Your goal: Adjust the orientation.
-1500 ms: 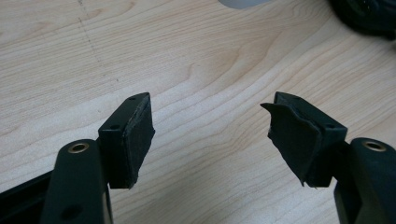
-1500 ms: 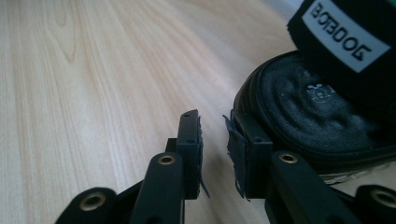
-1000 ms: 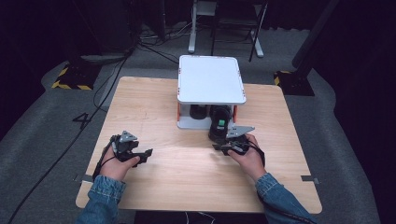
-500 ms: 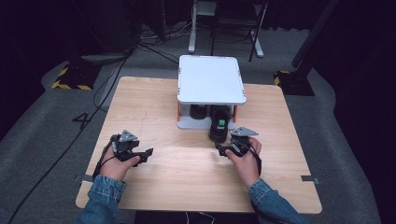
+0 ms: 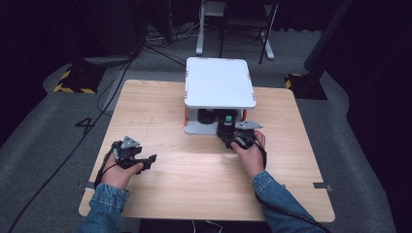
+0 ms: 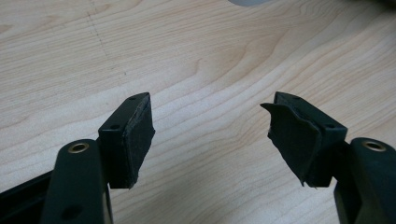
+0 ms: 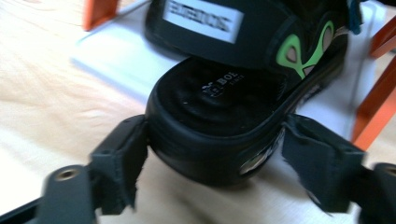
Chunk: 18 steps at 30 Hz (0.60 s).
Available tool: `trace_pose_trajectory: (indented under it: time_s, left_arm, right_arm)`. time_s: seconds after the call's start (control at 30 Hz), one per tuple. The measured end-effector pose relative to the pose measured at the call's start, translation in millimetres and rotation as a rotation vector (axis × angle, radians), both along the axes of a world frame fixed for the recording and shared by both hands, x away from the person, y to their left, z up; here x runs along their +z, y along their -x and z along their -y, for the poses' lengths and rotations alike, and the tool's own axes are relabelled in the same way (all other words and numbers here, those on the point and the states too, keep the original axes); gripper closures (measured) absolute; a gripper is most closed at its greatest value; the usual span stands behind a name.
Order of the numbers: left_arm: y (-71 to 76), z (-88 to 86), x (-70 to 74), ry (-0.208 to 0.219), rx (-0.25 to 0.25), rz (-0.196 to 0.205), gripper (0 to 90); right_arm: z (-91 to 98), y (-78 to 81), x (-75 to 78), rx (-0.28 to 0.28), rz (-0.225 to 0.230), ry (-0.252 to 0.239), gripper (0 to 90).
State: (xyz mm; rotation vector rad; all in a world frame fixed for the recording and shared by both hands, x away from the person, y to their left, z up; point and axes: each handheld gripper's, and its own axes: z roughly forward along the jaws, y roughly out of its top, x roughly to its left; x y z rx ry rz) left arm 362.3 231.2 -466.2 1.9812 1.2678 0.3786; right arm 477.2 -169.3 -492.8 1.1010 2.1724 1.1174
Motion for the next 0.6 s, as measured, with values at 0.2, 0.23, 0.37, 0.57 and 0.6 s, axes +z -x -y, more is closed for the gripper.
trace_pose_trajectory:
  time_s: [0.2, 0.23, 0.37, 0.57, 0.6]
  left_arm:
    - [3.5, -4.8, -0.7, -0.004, 0.013, -0.005, 31.1]
    - [4.1, -5.9, -1.1, -0.005, 0.015, -0.005, 31.1]
    - [6.4, -8.6, -2.1, -0.002, 0.024, -0.010, 31.1]
    - [7.1, -8.9, -3.3, -0.007, 0.024, -0.014, 31.1]
    - [7.0, -8.4, -3.7, -0.004, 0.026, -0.011, 31.1]
  right_arm:
    - [-2.1, -27.0, 3.8, -0.021, 0.008, 0.006, 30.9]
    - [-3.0, -30.2, 4.2, -0.025, 0.017, 0.013, 31.6]
    - [-4.7, -40.1, 4.0, -0.023, 0.030, 0.031, 31.8]
    - [-4.6, -48.6, 1.8, -0.040, 0.057, 0.034, 33.5]
    - [-5.6, -49.3, 2.0, -0.043, 0.060, 0.036, 33.5]
